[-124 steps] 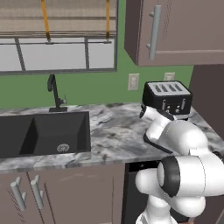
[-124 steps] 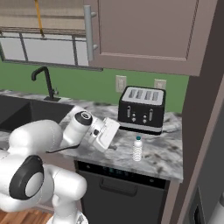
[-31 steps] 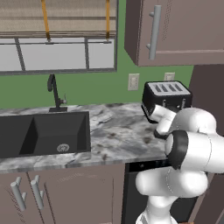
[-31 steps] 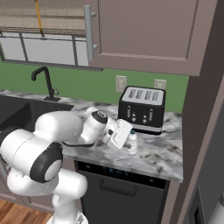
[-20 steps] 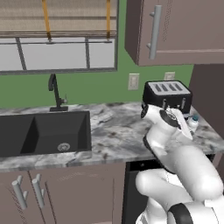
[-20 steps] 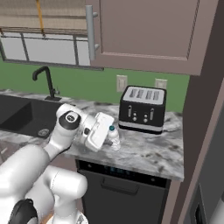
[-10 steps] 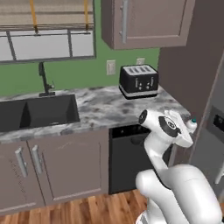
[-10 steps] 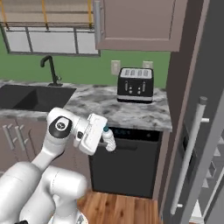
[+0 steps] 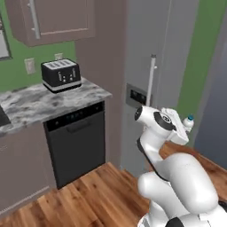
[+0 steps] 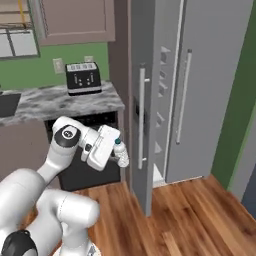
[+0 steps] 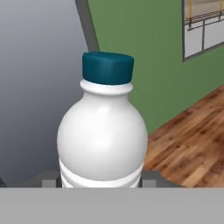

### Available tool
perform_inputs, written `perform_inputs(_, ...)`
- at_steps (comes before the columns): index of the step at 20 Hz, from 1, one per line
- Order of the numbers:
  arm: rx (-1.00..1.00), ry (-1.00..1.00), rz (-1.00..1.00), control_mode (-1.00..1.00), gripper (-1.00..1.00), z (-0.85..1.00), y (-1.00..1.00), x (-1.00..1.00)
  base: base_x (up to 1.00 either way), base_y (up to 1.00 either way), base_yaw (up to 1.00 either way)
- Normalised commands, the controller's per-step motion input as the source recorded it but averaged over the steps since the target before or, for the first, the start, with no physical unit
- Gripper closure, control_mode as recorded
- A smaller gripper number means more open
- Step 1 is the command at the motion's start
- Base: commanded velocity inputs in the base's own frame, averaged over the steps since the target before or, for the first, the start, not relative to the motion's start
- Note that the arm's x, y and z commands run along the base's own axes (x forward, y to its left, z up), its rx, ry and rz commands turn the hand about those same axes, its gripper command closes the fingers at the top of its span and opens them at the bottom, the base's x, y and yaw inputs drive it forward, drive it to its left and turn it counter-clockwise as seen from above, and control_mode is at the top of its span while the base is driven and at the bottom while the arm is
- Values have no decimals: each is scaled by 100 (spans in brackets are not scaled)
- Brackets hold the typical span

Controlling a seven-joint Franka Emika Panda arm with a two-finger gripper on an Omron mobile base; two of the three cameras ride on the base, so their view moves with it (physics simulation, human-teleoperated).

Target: Take the bottled waters from the counter and place them in the freezer to freeze. Close the freezer door after placing the bottles.

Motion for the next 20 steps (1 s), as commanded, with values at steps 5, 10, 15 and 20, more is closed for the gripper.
perform_inputs(5,0,0,0,100,100,0,0,0,-8,-86,-38)
perform_inputs(10,0,0,0,100,100,0,0,0,56,-78,-5)
perform_inputs(15,0,0,0,100,100,0,0,0,100,-88,0)
perform_inputs(20,0,0,0,100,100,0,0,0,98,-84,4)
